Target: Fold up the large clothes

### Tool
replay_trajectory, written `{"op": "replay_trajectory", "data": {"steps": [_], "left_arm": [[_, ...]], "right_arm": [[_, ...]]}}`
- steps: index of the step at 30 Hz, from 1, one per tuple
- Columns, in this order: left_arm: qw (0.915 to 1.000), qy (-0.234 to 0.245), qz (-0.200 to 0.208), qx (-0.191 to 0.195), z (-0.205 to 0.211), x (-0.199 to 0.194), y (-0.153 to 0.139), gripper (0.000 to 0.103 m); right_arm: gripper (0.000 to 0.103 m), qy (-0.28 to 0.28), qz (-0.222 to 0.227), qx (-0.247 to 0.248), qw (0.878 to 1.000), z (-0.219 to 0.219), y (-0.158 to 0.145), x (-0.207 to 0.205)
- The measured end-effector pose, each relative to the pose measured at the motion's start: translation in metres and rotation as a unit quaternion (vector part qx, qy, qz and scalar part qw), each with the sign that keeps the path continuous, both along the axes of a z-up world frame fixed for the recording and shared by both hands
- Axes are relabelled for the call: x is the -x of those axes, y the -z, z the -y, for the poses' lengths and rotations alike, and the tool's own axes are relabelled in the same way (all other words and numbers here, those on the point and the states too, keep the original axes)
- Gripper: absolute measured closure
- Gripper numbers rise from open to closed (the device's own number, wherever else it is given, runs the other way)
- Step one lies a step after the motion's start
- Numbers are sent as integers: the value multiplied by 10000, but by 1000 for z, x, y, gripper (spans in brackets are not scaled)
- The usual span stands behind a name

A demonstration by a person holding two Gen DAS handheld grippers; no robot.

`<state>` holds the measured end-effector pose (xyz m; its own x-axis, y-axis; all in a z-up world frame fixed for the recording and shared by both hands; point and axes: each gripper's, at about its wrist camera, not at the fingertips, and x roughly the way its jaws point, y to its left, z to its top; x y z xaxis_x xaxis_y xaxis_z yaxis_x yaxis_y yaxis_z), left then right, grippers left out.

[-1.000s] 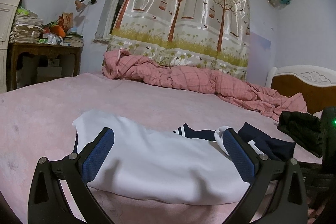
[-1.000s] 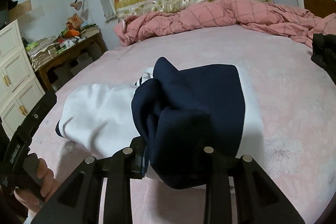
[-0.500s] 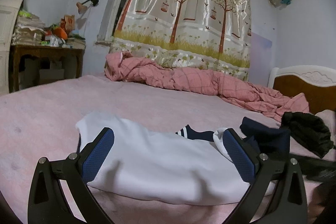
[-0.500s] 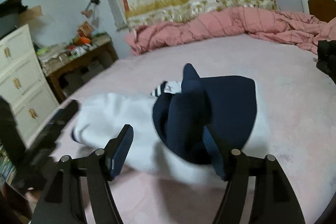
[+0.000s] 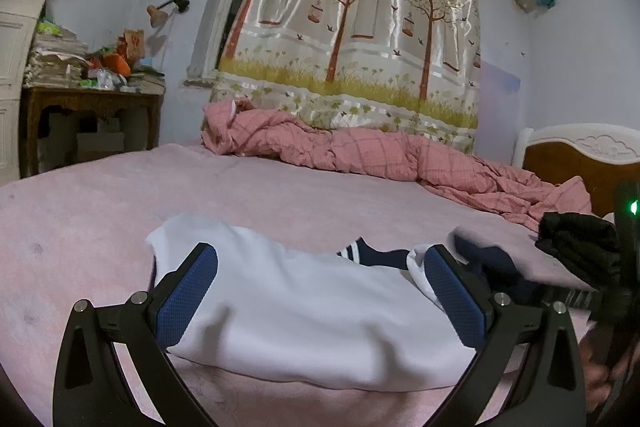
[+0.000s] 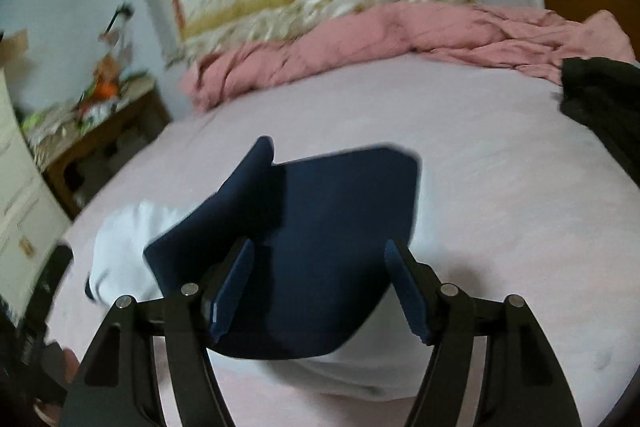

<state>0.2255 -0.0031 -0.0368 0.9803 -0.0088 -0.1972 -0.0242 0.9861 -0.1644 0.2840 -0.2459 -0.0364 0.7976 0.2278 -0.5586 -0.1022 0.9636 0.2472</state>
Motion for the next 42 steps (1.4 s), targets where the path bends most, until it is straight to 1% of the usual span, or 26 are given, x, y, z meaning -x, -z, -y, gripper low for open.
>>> {"op": "replay_trajectory", "data": {"steps": [2,3,5,7,8,11,13,14,16,17,19,21,23,24,25,28,29,30,32,34,36,38,40,42], "left_arm": [[9999,-96,120,-9,-1,4,-1,0],[9999,-84,138,13,-2,4,-1,0],[9999,-110,121,9,-3,4,-1,0],[9999,-133,90,14,-4,4,-1,0],[9998,-162,74,19,-5,4,-1,0],[9995,-315,-47,36,-9,2,0,0],[9989,-449,-92,126,-16,2,0,0],[9981,-577,-39,219,-23,5,-1,0],[9970,-607,41,468,-38,8,-2,0],[9964,-646,-8,552,-44,7,-1,0],[9952,-726,-173,638,-52,2,2,0],[9943,-673,-297,773,-57,-2,5,0],[9940,-723,-331,753,-57,-2,6,0],[9941,-743,-339,710,-56,-2,6,0],[9942,-760,-361,668,-54,-3,6,0],[9940,-793,-491,569,-51,-8,8,0],[9934,-843,-527,568,-51,-8,9,0],[9927,-889,-553,595,-54,-9,9,0],[9913,-901,-609,742,-60,-11,11,0],[9895,-893,-705,888,-66,-13,14,0],[9881,-883,-805,972,-70,-16,16,0],[9874,-887,-882,967,-70,-18,18,0],[9869,-933,-972,883,-69,-19,19,0],[9857,-966,-1078,865,-68,-21,21,0]], "right_arm": [[31,83,84,286,9995,-16,10,5],[30,137,110,507,9986,-24,14,9],[30,159,91,771,9969,-33,15,10],[30,165,-28,957,9953,-38,18,9],[30,180,-101,1167,9929,-44,22,7],[30,247,-92,1617,9865,-56,22,9],[30,252,-84,1594,9869,-55,21,12],[30,246,-78,1513,9882,-52,18,13],[30,292,76,1286,9912,-45,8,19],[30,273,248,1094,9933,-42,0,25],[30,80,306,954,9949,-46,-10,26],[30,-71,116,1064,9942,-54,-8,19],[27,-165,-193,1294,9913,-64,8,8],[27,-160,-214,1416,9896,-68,18,5],[27,-133,-179,1460,9890,-69,20,6],[27,-99,-226,1461,9890,-69,20,4],[27,13,-210,1519,9882,-68,20,6],[26,113,-204,1610,9867,-69,20,5],[21,251,-241,1765,9837,-67,21,5],[19,280,-307,1661,9852,-60,21,2],[19,366,-330,1684,9845,-54,20,0],[19,447,-337,1680,9842,-51,20,-1],[19,435,-301,1653,9848,-50,20,0],[18,200,-206,1539,9877,-51,18,4]]}}
